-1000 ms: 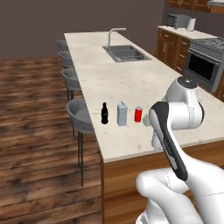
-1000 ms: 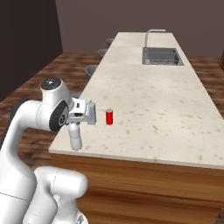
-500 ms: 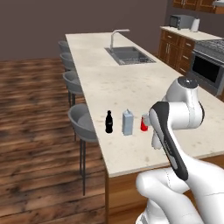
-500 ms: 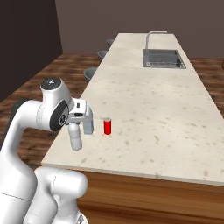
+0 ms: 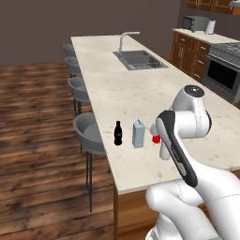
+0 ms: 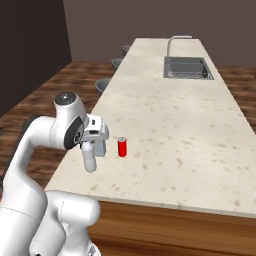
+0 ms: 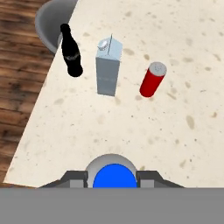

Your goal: Move the drinks to the dining counter.

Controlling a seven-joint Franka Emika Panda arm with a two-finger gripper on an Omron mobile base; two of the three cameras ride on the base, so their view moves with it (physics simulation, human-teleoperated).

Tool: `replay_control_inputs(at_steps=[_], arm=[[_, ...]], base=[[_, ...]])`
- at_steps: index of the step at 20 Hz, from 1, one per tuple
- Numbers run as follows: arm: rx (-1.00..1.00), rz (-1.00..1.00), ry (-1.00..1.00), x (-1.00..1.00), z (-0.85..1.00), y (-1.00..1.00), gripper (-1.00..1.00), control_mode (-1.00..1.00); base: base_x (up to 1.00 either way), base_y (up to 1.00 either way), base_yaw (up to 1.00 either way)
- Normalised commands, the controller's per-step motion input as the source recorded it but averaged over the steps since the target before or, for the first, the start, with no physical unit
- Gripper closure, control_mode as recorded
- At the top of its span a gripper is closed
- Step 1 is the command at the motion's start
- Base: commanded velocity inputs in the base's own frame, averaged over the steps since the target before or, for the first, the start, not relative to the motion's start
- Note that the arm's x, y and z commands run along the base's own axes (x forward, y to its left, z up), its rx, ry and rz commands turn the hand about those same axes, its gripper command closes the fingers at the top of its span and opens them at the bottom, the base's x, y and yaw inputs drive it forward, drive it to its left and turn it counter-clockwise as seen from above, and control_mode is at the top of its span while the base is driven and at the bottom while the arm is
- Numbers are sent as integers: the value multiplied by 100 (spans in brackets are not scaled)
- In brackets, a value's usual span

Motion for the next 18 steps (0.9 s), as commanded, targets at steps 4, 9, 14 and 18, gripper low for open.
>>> replay_control_inputs(at_steps=[4,9,14,18], arm=[[0,2,-5,6,-44,0,100,-100],[1,1,-4,5,-35,0,100,-100],[0,0,-6,19,-22,0,100,-100],[0,0,-6,23,-19,0,100,-100]], base=[[0,0,0],[0,0,0],[0,0,0],[0,0,0]])
